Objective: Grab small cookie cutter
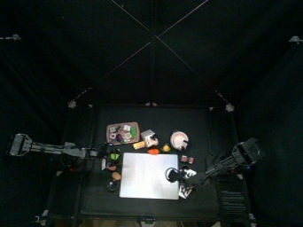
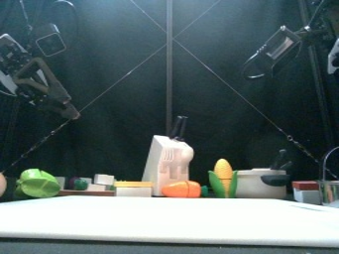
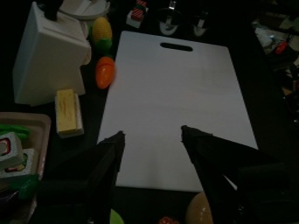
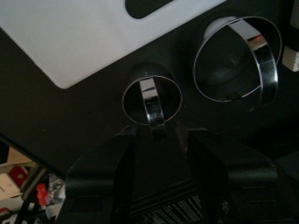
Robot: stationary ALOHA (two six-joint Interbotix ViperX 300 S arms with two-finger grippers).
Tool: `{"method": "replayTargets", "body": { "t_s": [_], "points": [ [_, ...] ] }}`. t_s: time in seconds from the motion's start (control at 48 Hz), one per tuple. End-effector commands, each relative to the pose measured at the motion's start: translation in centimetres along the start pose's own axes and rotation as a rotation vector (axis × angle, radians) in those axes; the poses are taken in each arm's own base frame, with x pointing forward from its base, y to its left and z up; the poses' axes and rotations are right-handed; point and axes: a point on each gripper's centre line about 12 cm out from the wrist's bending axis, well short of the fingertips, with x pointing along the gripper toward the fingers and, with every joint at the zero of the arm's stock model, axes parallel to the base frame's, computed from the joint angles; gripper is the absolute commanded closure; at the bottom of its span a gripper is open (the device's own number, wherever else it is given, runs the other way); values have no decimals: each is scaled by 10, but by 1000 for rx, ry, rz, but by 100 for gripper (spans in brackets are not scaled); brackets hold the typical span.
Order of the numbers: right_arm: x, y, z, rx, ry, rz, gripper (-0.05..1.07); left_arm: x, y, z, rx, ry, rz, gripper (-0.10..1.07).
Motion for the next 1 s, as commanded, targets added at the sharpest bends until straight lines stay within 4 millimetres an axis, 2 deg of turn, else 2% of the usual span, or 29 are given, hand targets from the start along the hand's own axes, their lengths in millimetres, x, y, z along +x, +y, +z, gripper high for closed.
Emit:
{"method": "replayTargets", "body": {
  "t_s": [0.0,0.229,0.458,0.604,0.833,0.979],
  "points": [
    [-4,-1,2,7,-8,9,26,0,-1,6,4,-19,-5,8],
    [3,-2,2,8,-4,1,31,0,-1,5,5,-20,-4,8],
    [5,0,4,1,-20,8,50,0,-1,6,22,-25,-7,8],
    [-5,3,4,-1,-32,36,50,0,-1,6,22,-25,-7,8],
    [-30,11,12,-12,-78,64,50,0,-1,6,22,-25,-7,8],
    [-35,9,14,-17,-86,41,50,0,-1,6,22,-25,-7,8]
  ]
}}
